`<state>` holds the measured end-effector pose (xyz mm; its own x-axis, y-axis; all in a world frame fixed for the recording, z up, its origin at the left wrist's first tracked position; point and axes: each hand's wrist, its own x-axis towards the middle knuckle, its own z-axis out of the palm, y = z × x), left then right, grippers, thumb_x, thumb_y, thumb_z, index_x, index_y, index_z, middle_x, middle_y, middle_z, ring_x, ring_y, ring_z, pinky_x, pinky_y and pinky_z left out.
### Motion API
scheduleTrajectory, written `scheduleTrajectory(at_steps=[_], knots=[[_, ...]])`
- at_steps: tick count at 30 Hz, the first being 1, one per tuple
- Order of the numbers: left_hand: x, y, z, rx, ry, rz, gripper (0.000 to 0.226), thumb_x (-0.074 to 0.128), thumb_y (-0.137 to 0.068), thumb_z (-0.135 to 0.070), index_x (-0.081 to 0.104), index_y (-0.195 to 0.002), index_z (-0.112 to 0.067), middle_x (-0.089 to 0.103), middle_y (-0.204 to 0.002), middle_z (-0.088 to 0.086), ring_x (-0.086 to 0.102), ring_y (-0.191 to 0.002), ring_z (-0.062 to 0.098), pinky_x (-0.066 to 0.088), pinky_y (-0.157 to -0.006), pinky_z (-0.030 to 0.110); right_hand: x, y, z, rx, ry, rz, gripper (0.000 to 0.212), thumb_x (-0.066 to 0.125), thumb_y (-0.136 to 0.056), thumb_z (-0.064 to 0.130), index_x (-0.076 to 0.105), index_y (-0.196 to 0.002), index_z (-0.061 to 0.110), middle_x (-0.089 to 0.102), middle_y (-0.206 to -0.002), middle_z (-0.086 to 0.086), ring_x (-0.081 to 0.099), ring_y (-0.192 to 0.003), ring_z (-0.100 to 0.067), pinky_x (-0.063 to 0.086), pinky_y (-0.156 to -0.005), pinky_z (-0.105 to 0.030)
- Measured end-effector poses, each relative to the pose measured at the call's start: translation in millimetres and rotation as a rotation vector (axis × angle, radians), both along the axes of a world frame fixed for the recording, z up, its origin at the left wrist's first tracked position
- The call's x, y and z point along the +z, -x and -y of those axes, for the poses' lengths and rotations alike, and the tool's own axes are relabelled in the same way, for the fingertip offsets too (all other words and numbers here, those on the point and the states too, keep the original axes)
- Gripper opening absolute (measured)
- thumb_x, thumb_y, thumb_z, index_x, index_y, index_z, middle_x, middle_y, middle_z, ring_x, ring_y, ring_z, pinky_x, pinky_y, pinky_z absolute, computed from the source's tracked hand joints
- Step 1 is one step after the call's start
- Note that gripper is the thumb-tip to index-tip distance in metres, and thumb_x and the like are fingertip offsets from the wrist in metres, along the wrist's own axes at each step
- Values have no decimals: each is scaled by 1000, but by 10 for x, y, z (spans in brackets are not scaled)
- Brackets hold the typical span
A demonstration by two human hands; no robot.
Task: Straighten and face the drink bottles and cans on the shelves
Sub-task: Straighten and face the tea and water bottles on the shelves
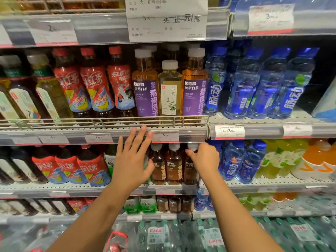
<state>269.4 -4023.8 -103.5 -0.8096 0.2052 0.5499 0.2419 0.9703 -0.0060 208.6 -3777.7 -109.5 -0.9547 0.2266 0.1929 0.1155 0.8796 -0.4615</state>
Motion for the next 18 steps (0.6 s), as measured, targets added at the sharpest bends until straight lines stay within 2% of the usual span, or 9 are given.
scheduleTrajectory(at_steps=[5,8,13,18], knots=[[7,-19,-33,5,-27,28,83,44,-87,-48,14,-162,-26,0,-171,-5,-2,-157,24,15,-122,62,7,4,-43,59,8,4,48,68,-91,55,67,-94,7,71,-95,-12,67,-91,-33,44,-66,-34],[21,-37,-67,16,-39,46,84,46,-88,-46,13,-162,-27,-2,-170,-6,-4,-157,23,16,-122,61,5,-15,-52,55,14,-3,49,67,-91,56,67,-97,7,70,-96,-12,68,-91,-33,48,-68,-35],[67,-88,-87,42,-21,80,87,51,-88,-46,9,-163,-29,-6,-170,-8,-6,-157,21,18,-123,57,-25,-75,-75,80,23,-26,47,65,-92,57,67,-104,11,71,-99,-9,68,-91,-31,45,-64,-34],[101,-117,-42,55,31,116,87,46,-89,-51,2,-162,-32,-11,-169,-10,-9,-156,19,18,-124,55,3,-217,-93,190,82,-21,43,66,-94,44,57,-122,13,68,-114,-8,65,-107,-29,51,-81,-37]])
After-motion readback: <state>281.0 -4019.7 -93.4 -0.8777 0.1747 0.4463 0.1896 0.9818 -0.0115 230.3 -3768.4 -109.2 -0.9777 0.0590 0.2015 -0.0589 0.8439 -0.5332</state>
